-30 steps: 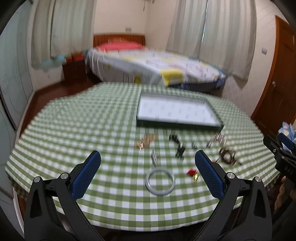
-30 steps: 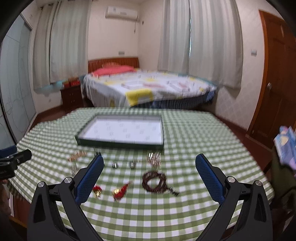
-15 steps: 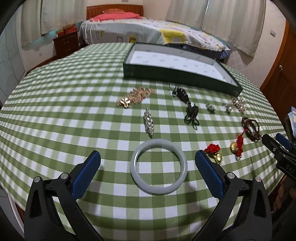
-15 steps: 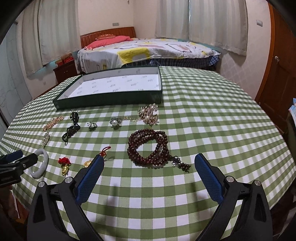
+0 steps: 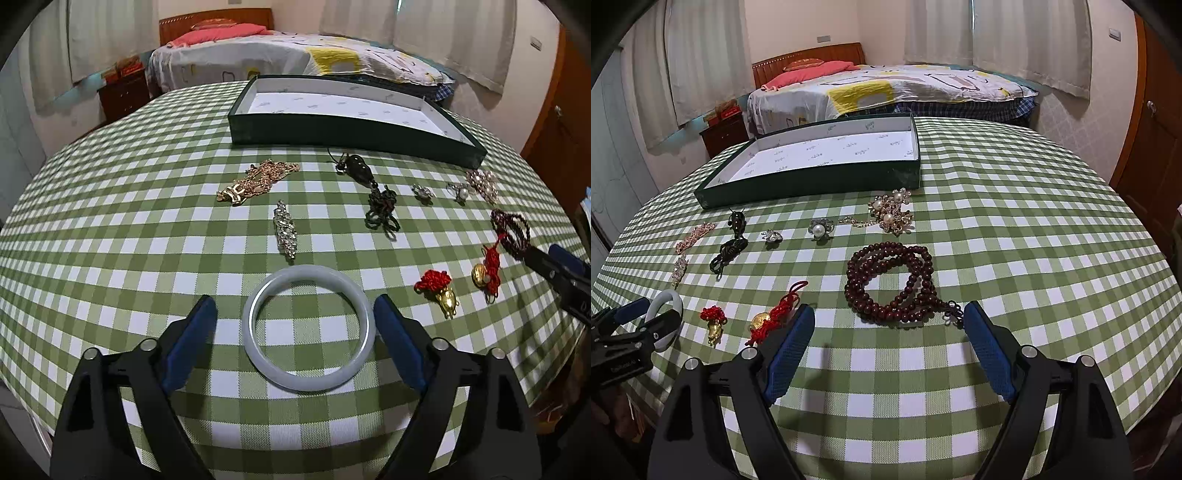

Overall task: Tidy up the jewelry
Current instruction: 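Lower the left tool and close its fingers on the pale jade bangle, then lift the jade bangle with the left tool while the right tool grasps the red bead bracelet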

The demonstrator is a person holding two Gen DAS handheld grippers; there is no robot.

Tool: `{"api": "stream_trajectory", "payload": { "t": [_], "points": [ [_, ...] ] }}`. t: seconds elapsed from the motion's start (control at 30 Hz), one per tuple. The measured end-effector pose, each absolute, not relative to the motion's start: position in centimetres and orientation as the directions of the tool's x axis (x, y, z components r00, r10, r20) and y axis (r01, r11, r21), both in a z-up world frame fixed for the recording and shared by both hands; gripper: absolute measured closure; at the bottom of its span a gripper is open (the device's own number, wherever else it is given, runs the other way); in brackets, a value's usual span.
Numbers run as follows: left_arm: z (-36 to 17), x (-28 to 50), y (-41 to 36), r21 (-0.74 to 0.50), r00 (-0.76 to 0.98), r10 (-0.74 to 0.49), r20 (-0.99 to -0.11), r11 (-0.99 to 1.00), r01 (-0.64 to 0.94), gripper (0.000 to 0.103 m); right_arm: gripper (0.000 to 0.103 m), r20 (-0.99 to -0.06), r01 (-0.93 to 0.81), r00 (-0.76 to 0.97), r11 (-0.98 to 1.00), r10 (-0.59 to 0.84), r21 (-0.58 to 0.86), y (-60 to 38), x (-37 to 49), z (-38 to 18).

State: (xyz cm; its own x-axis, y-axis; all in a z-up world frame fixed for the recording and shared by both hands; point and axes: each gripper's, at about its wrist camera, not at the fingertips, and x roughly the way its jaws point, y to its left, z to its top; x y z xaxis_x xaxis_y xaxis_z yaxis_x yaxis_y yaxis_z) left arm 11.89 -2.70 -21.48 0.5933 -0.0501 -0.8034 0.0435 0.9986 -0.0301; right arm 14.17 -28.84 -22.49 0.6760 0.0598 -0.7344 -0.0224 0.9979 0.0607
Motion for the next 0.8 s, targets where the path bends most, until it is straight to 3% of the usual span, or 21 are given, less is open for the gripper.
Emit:
{"api": "stream_trajectory", "payload": {
  "t": [0.17,0.5,0.8],
  "points": [
    [-21.5,11.6,-3.0,-0.003,0.613,-0.039,-0.789,0.998,0.059,0.033,0.023,-0.740,-0.015,0.670,0.998,0.059,0.066,-29.0,14.3,-22.6],
    [-21.3,11.5,-2.1,-0.059,0.620,-0.083,-0.780,0.997,0.058,0.034,0.023,-0.747,-0.020,0.663,0.998,0.056,0.057,-28.7,15.0,-22.9],
    [-20.9,11.9,-1.1,-0.013,0.640,-0.032,-0.768,0.999,0.035,0.034,0.023,-0.744,-0.011,0.666,0.998,0.049,0.056,-28.8,15.7,-22.9]
  ]
}}
